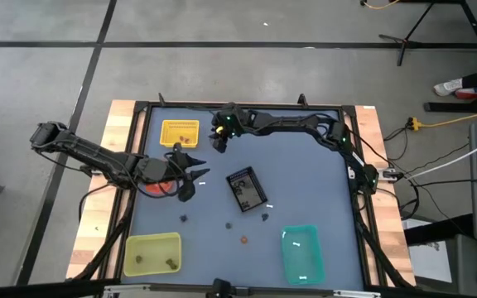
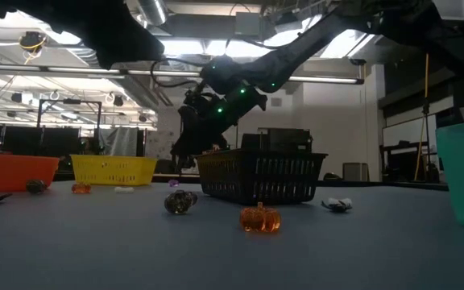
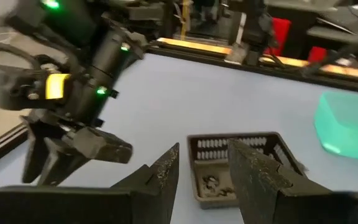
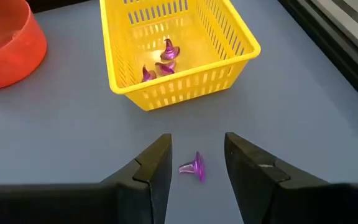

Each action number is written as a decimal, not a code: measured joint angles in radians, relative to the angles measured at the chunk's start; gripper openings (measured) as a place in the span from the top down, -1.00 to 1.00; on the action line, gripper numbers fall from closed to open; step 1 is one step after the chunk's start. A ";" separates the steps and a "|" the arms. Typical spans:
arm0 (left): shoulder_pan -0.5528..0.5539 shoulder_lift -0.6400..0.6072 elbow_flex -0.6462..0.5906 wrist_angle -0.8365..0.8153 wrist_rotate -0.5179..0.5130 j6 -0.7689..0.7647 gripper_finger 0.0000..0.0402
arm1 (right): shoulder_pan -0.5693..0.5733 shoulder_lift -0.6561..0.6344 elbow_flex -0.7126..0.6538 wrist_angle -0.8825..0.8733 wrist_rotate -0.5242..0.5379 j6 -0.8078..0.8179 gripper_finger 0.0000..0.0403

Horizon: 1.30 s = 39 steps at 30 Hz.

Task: Sort Halloween decoration
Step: Put the violet witch hat into the top yellow bin

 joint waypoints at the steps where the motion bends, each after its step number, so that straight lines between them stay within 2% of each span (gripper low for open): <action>1: 0.000 0.000 0.000 0.002 -0.017 -0.015 0.40 | -0.001 -0.003 0.000 0.001 0.000 0.000 0.28; 5: 0.018 0.000 0.000 0.012 -0.065 -0.085 0.40 | -0.007 -0.042 0.000 -0.010 -0.001 -0.001 0.28; 9: 0.048 0.000 0.000 0.015 -0.043 -0.105 0.40 | -0.016 -0.098 0.003 -0.017 0.000 -0.044 0.28; 14: 0.085 0.000 0.000 0.024 -0.022 -0.105 0.40 | -0.016 -0.108 0.001 -0.131 0.000 -0.148 0.28; 20: 0.120 0.000 0.000 0.024 -0.016 -0.106 0.40 | -0.015 -0.108 0.001 -0.189 -0.003 -0.159 0.28; 24: 0.160 0.000 0.000 0.024 -0.009 -0.107 0.40 | -0.013 -0.108 0.001 -0.163 -0.060 -0.157 0.28; 29: 0.263 0.000 0.000 0.031 0.136 -0.108 0.40 | -0.014 -0.130 -0.001 -0.199 -0.109 -0.129 0.28; 39: 0.506 0.011 0.000 0.028 0.365 -0.107 0.40 | -0.013 -0.351 0.001 -0.174 -0.080 -0.157 0.28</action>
